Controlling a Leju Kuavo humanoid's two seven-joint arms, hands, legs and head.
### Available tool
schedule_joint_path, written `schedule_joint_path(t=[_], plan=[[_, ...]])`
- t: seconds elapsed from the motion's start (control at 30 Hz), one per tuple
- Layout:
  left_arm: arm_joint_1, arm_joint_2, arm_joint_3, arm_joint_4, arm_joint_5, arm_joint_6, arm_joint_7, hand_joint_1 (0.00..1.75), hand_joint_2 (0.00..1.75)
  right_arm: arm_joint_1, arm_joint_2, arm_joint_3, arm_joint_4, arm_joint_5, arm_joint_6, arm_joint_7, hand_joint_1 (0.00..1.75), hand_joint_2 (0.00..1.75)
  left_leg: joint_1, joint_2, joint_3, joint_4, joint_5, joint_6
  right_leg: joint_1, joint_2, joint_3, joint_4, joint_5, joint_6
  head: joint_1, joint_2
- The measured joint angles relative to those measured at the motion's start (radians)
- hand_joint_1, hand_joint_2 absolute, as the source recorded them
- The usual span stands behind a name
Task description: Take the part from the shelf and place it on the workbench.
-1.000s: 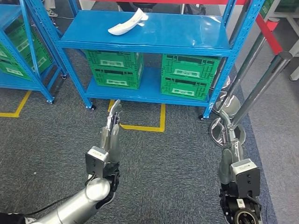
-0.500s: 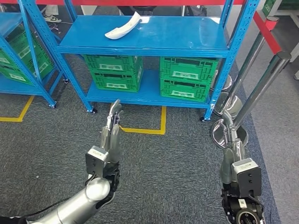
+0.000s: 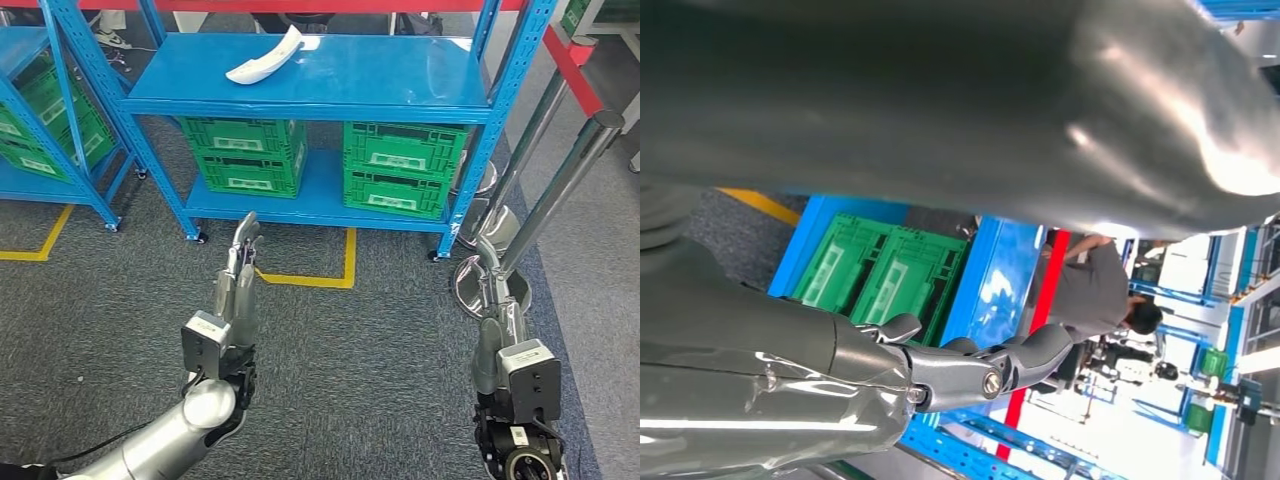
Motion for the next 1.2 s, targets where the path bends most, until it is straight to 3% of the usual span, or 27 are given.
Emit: schedule_joint_path(t=[0.2, 0.3, 0.33, 0.4, 0.43, 0.47, 0.5, 0.57, 0.6, 0.67, 0.8, 0.87, 0.93, 0.97, 1.0, 1.03, 1.1, 1.13, 1.2], plan=[[0.000, 0.002, 0.000, 0.000, -0.003, 0.000, 0.002, 0.00, 0.00, 0.000, 0.000, 0.001, 0.000, -0.001, 0.004, 0.000, 0.00, 0.00, -0.005, 0.000, -0.002, 0.004, -0.007, 0.010, -0.005, 0.000, 0.001, -0.003, -0.002, 0.008, 0.000, 0.000], [0.001, 0.002, 0.000, 0.000, -0.006, 0.000, 0.002, 0.00, 0.00, -0.001, 0.000, 0.000, -0.002, -0.002, 0.006, 0.000, 0.00, 0.00, 0.006, 0.001, 0.015, -0.018, -0.004, 0.019, -0.002, -0.001, -0.009, 0.020, -0.020, 0.019, 0.002, 0.000], [0.001, 0.002, 0.000, 0.000, -0.007, 0.000, 0.003, 0.00, 0.00, -0.003, 0.000, 0.000, -0.003, -0.002, 0.006, -0.001, 0.00, 0.00, 0.010, 0.002, 0.024, -0.026, -0.003, 0.022, -0.003, -0.001, -0.029, 0.063, -0.040, 0.023, 0.004, 0.000], [0.001, 0.002, 0.000, 0.000, -0.008, 0.000, 0.003, 0.00, 0.00, -0.003, 0.000, 0.000, -0.003, -0.002, 0.006, 0.000, 0.00, 0.00, 0.013, 0.004, 0.034, -0.029, -0.009, 0.025, -0.008, -0.001, -0.100, 0.201, -0.092, 0.031, 0.009, 0.000], [0.003, 0.001, 0.000, 0.000, -0.008, 0.000, 0.004, 0.00, 0.00, -0.002, 0.000, 0.000, -0.003, -0.002, 0.006, 0.000, 0.00, 0.00, 0.014, 0.004, 0.038, -0.029, -0.013, 0.025, -0.012, -0.001, -0.136, 0.262, -0.107, 0.035, 0.009, 0.000], [0.004, 0.001, 0.000, 0.000, -0.008, 0.000, 0.004, 0.00, 0.00, 0.000, 0.000, 0.000, -0.003, -0.002, 0.006, 0.001, 0.00, 0.00, 0.016, 0.003, 0.044, -0.029, -0.018, 0.023, -0.017, -0.002, -0.158, 0.293, -0.104, 0.038, 0.010, 0.000], [0.004, 0.001, 0.000, 0.000, -0.007, 0.000, 0.004, 0.00, 0.00, 0.001, 0.000, 0.000, -0.003, -0.002, 0.005, 0.001, 0.00, 0.00, 0.018, 0.002, 0.052, -0.028, -0.024, 0.020, -0.020, -0.002, -0.161, 0.283, -0.080, 0.041, 0.010, 0.000], [0.005, 0.001, 0.000, 0.000, -0.005, 0.000, 0.003, 0.00, 0.00, 0.001, 0.000, 0.000, -0.002, -0.002, 0.003, 0.001, 0.00, 0.00, 0.023, -0.001, 0.071, -0.025, -0.041, 0.009, -0.027, -0.003, -0.118, 0.164, 0.005, 0.048, 0.011, 0.000], [0.004, 0.000, 0.000, 0.000, -0.003, 0.000, 0.002, 0.00, 0.00, 0.001, 0.000, 0.000, -0.002, -0.002, 0.002, 0.001, 0.00, 0.00, 0.023, -0.001, 0.078, -0.023, -0.050, 0.002, -0.027, -0.003, -0.088, 0.102, 0.034, 0.050, 0.014, 0.000], [0.002, 0.000, 0.000, 0.000, 0.002, 0.000, -0.001, 0.00, 0.00, 0.001, 0.000, 0.001, -0.001, -0.002, 0.000, -0.001, 0.00, 0.00, 0.021, -0.002, 0.077, -0.016, -0.060, -0.012, -0.024, -0.002, -0.052, 0.029, 0.040, 0.042, 0.017, 0.000], [-0.003, 0.001, 0.000, 0.000, 0.007, 0.000, -0.007, 0.00, 0.00, 0.003, 0.001, 0.000, 0.000, -0.002, -0.002, -0.004, 0.00, 0.00, 0.024, 0.000, 0.071, 0.001, -0.077, -0.033, -0.022, 0.004, -0.033, 0.012, 0.015, 0.011, 0.005, 0.000], [-0.006, 0.001, 0.000, 0.001, 0.009, 0.000, -0.011, 0.00, 0.00, 0.002, 0.002, 0.000, 0.000, -0.002, -0.002, -0.006, 0.00, 0.00, 0.025, 0.001, 0.011, 0.107, -0.116, -0.041, -0.024, 0.003, -0.016, 0.003, 0.008, -0.001, -0.004, 0.000], [-0.006, 0.002, 0.000, 0.003, 0.012, 0.000, -0.012, 0.00, 0.00, 0.002, 0.002, 0.000, 0.001, -0.002, -0.002, -0.006, 0.00, 0.00, 0.025, 0.001, -0.095, 0.261, -0.151, -0.043, -0.022, 0.003, -0.003, 0.000, -0.004, -0.009, -0.012, 0.000], [-0.005, 0.002, 0.000, 0.004, 0.012, 0.000, -0.012, 0.00, 0.00, 0.004, 0.002, 0.000, 0.002, -0.002, -0.001, -0.006, 0.00, 0.00, 0.025, 0.001, -0.136, 0.307, -0.147, -0.042, -0.020, 0.004, 0.006, -0.001, -0.011, -0.011, -0.015, 0.000], [-0.004, 0.002, 0.000, 0.005, 0.013, 0.000, -0.013, 0.00, 0.00, 0.005, 0.002, 0.000, 0.003, -0.003, -0.001, -0.006, 0.00, 0.00, 0.024, 0.001, -0.158, 0.313, -0.121, -0.039, -0.018, 0.006, 0.017, -0.001, -0.019, -0.012, -0.018, 0.000], [-0.004, 0.003, 0.000, 0.006, 0.013, 0.000, -0.013, 0.00, 0.00, 0.005, 0.002, 0.000, 0.003, -0.003, 0.000, -0.006, 0.00, 0.00, 0.024, 0.001, -0.157, 0.273, -0.073, -0.034, -0.017, 0.007, 0.031, -0.001, -0.029, -0.012, -0.021, 0.000], [-0.004, 0.004, 0.000, 0.007, 0.013, 0.000, -0.013, 0.00, 0.00, 0.005, 0.002, 0.000, 0.003, -0.004, 0.001, -0.007, 0.00, 0.00, 0.018, 0.001, -0.117, 0.138, 0.026, -0.020, -0.013, 0.009, 0.057, -0.004, -0.050, -0.009, -0.022, 0.000], [-0.005, 0.005, 0.000, 0.008, 0.013, 0.000, -0.014, 0.00, 0.00, 0.004, 0.002, 0.000, 0.003, -0.004, 0.001, -0.007, 0.00, 0.00, 0.013, 0.001, -0.093, 0.078, 0.050, -0.014, -0.012, 0.010, 0.064, -0.006, -0.059, -0.006, -0.021, 0.000], [-0.007, 0.004, 0.000, 0.009, 0.013, 0.000, -0.015, 0.00, 0.00, 0.004, 0.002, 0.000, 0.003, -0.004, 0.003, -0.008, 0.00, 0.00, 0.005, 0.001, -0.067, 0.028, 0.040, -0.006, -0.011, 0.010, 0.071, -0.012, -0.066, 0.005, -0.018, 0.000]])
